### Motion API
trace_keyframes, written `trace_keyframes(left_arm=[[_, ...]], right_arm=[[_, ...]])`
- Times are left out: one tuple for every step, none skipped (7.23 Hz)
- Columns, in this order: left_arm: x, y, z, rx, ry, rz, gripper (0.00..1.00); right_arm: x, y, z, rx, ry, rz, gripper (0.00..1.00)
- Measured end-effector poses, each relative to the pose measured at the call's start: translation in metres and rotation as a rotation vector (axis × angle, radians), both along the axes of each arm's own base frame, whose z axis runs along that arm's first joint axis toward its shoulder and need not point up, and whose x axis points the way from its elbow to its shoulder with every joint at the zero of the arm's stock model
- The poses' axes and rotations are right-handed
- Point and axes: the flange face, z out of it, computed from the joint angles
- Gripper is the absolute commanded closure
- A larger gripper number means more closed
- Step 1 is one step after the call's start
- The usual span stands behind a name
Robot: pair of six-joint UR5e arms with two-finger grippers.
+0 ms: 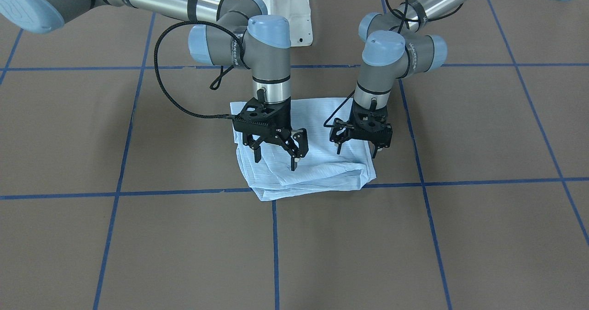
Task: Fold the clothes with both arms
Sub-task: 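Lay the near edge onto the far half and release both grippers, then raise the left gripper away while the right gripper lowers to the fold's near corner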
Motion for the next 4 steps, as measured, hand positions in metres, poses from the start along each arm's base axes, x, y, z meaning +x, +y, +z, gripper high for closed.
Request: trace_keyframes(left_arm=[[-0.002, -0.008, -0.001, 0.01, -0.007, -0.023, 0.02], [-0.006, -0.023, -0.002, 0.012, -0.013, -0.049, 0.02], [-0.008, -0.04, 0.002, 0.005, -0.029, -0.074, 0.02], [-0.009, -0.058, 0.01, -0.005, -0.054, -0.097, 0.02]], right_arm=[[0.001, 0.0, 0.0, 0.002, 0.0, 0.0, 0.0], [0.001, 0.0, 0.001, 0.003, -0.001, -0.001, 0.0], [0.001, 0.0, 0.001, 0.004, -0.002, 0.0, 0.0], [0.001, 0.0, 0.002, 0.004, -0.001, -0.001, 0.0]])
